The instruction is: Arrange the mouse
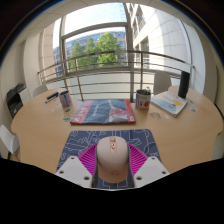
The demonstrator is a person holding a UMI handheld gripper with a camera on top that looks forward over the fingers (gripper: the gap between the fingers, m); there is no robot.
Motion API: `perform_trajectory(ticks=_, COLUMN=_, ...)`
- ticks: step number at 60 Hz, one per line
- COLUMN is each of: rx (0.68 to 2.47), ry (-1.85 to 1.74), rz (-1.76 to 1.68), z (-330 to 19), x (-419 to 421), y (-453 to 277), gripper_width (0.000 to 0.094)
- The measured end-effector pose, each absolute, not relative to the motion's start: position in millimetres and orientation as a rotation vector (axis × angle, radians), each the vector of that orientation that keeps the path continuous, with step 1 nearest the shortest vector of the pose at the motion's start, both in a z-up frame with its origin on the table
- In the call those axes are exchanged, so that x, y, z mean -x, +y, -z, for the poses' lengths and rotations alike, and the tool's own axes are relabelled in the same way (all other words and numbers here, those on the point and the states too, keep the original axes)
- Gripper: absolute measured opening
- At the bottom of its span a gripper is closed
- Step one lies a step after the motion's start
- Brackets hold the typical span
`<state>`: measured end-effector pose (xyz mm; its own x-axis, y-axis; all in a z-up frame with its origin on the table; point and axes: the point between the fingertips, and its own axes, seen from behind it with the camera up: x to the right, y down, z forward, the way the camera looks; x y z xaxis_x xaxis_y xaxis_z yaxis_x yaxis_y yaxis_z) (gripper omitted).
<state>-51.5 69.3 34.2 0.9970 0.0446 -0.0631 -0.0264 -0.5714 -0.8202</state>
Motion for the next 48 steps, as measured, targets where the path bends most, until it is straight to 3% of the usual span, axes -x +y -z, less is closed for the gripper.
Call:
perform_trajectory(ticks=8, rx=2.241, ry=-0.008, rz=-0.057, z=14, x=57, y=67, gripper_width=0.0498)
perform_trajectory(ticks=11, rx=2.231, ry=-0.017, rz=-0.032, z=6, x=58, y=63, gripper_width=0.0557)
perform_trajectory(ticks=17, rx=2.203, ry=-0.039, rz=0.0, z=-13, x=58, y=61, gripper_width=0.0854)
perform_trajectory(ticks=20, rx=2.206, ry=-0.035, rz=0.003, z=-28, x=59, y=51, gripper_width=0.0822)
perform_trajectory(ticks=24, rx=2.191, ry=-0.026, rz=0.012, z=-52, x=60, y=35, gripper_width=0.0859)
perform_trajectory(ticks=37, rx=2.139, ry=-0.037, rz=0.034, z=-135, x=71, y=-46, gripper_width=0.0847)
perform_trajectory(ticks=48, rx=2.113, ry=-0.054, rz=0.029, z=-172, x=81, y=-124, gripper_width=0.0849)
